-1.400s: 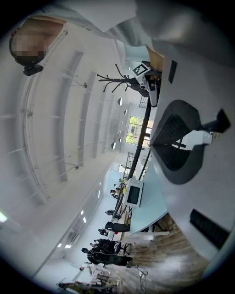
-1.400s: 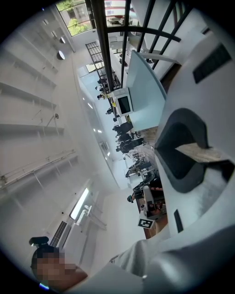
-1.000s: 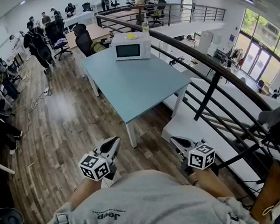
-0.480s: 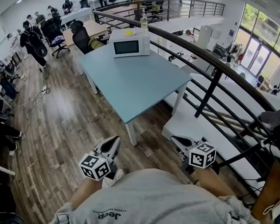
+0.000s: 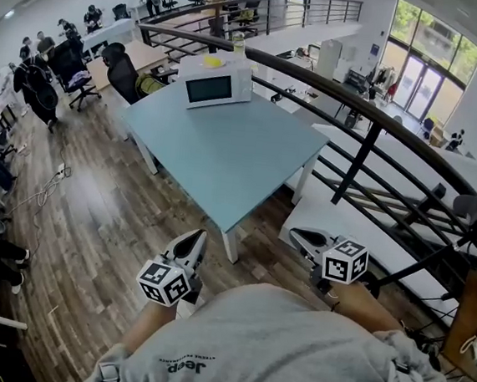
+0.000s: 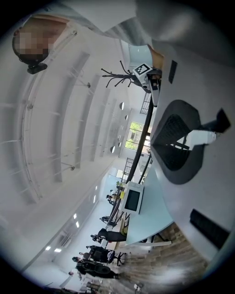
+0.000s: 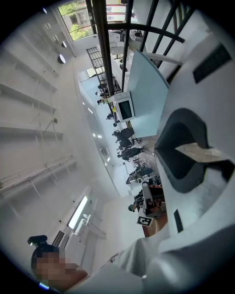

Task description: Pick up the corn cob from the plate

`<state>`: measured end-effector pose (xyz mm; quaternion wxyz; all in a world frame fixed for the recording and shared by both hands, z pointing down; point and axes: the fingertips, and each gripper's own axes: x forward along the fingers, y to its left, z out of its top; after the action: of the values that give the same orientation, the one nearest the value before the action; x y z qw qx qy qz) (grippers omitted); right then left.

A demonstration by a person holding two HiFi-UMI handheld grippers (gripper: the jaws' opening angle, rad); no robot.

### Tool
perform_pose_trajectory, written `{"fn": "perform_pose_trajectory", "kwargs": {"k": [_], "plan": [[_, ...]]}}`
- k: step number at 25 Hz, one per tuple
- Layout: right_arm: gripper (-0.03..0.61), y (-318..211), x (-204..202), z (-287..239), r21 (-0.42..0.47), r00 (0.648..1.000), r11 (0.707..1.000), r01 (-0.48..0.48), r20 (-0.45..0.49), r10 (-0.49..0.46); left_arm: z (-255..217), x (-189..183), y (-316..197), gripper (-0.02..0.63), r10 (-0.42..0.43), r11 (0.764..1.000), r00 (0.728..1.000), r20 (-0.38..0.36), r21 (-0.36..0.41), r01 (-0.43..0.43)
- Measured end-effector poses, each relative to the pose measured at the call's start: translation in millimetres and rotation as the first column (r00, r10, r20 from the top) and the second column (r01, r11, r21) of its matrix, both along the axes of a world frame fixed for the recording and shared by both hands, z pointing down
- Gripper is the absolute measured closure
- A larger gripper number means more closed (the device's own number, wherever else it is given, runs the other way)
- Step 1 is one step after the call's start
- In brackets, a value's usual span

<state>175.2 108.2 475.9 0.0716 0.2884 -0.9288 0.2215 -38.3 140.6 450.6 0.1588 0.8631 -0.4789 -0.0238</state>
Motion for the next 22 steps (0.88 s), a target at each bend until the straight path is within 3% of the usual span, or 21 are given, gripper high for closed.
{"fn": "perform_pose_trajectory", "kwargs": {"k": [11, 22], "plan": [[0.563, -80.6, -119.2, -14.9, 0.016, 1.000, 1.000, -0.023, -0.006, 0.023, -9.5, -122.1, -81.1, 0.595, 0.015, 1.000, 1.000, -0.003, 0.018, -0.015], [0.563, -143.8, -169.7, -9.8, 0.009, 0.999, 1.000, -0.013, -0.039, 0.013, 2.1, -177.3, -135.1, 0.595, 0.010, 1.000, 1.000, -0.001, 0.003, -0.010]]}}
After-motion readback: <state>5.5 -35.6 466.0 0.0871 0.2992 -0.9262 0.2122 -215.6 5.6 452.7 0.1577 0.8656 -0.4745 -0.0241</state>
